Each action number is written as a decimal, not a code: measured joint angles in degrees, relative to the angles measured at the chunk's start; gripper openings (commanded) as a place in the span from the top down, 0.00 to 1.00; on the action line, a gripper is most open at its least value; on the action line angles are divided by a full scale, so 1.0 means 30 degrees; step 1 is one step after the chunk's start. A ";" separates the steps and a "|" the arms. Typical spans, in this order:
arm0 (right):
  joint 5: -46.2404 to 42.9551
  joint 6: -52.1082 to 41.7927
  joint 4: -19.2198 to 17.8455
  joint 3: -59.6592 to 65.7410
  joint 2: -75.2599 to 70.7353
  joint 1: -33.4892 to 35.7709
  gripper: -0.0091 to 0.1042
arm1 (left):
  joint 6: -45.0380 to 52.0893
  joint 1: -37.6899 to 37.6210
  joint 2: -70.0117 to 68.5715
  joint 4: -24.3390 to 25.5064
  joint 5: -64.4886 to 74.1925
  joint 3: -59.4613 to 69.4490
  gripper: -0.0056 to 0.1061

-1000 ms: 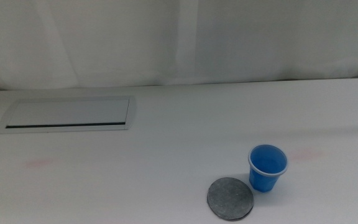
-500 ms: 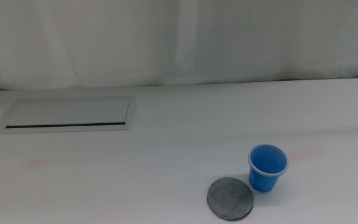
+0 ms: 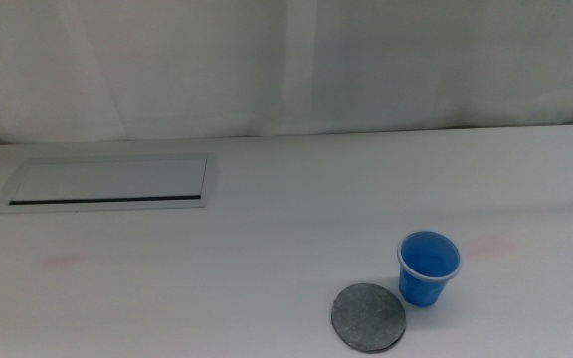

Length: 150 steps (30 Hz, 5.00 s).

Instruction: Place an empty cup on a cup mat.

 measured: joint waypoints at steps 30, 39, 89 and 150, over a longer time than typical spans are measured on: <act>-0.2198 0.1081 -0.1760 -0.0114 1.0725 0.6343 0.01 | 0.0040 0.0000 0.0000 0.0000 0.0000 0.0000 0.98; -0.3151 0.1136 -0.1879 -0.0114 1.2674 0.6491 0.01 | 0.0040 0.0000 0.0000 0.0000 0.0000 0.0000 0.98; -0.0978 0.1658 -0.1389 -0.3785 1.1041 0.8260 0.94 | 0.0345 0.0000 0.0000 0.0000 0.0000 0.0000 0.98; -0.4075 0.4453 -0.3676 -0.1644 1.6067 1.2985 0.01 | 0.0416 0.0000 0.0000 0.0000 0.0000 0.0000 0.98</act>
